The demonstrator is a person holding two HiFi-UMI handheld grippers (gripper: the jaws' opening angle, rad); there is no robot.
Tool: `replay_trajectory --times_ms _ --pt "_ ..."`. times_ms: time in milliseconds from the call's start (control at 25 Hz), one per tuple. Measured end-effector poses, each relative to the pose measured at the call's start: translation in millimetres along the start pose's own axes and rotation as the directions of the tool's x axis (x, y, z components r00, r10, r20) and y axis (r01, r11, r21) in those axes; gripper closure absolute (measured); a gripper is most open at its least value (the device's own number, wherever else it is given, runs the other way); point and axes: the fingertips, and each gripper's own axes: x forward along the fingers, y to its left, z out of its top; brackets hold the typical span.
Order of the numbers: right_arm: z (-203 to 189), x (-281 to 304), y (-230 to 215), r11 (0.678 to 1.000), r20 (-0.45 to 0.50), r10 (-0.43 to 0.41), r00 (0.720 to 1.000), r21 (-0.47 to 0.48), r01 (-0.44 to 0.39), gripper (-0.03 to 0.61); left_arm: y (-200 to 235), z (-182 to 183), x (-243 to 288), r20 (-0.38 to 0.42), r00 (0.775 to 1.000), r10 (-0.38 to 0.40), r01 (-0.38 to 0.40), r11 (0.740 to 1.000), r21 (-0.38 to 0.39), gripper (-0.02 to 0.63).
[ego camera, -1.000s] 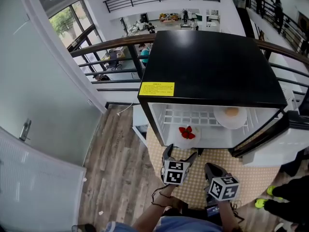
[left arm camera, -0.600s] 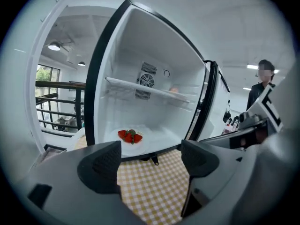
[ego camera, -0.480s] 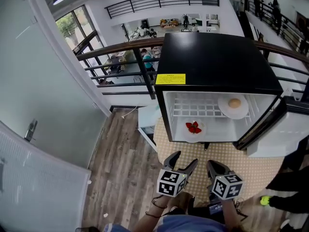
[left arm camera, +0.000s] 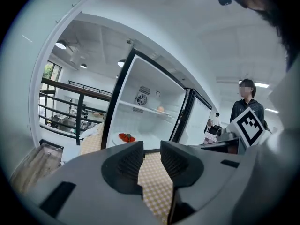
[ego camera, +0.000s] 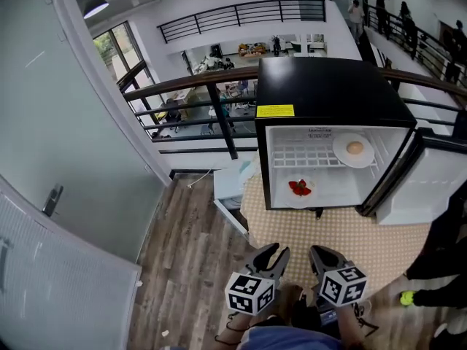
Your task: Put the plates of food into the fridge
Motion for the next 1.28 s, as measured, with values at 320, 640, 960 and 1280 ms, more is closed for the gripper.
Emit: replay_trajectory --times_ms 320,640,960,1280 --pt "-41.2 -36.6 42.5 0.999 0.012 -0.031 0.999 0.013 0.031 0.561 -20.0 -23.2 -59.0 -0.014 0.996 -0.084 0.084 0.996 0.015 0.505" --pt "-80.1 -75.1 68.1 0.997 -0.013 -0.074 0.997 0.012 0.074 0.561 -35.3 -49.4 -103.4 -0.010 0.993 -0.122 0.121 0.992 -0.022 0.509" --pt "-91.0 -98.3 73.3 0.997 -0.021 -0.075 0.997 -0.002 0.075 0.561 -52.9 -55.6 -122.0 0.016 0.992 -0.128 0.129 0.990 -0.064 0.518" --pt "-95.6 -139.1 67.7 0.999 -0.007 -0.041 0.999 -0.020 0.041 0.561 -88.1 -47.7 -136.7 0.049 0.995 -0.092 0.094 0.994 -0.049 0.523"
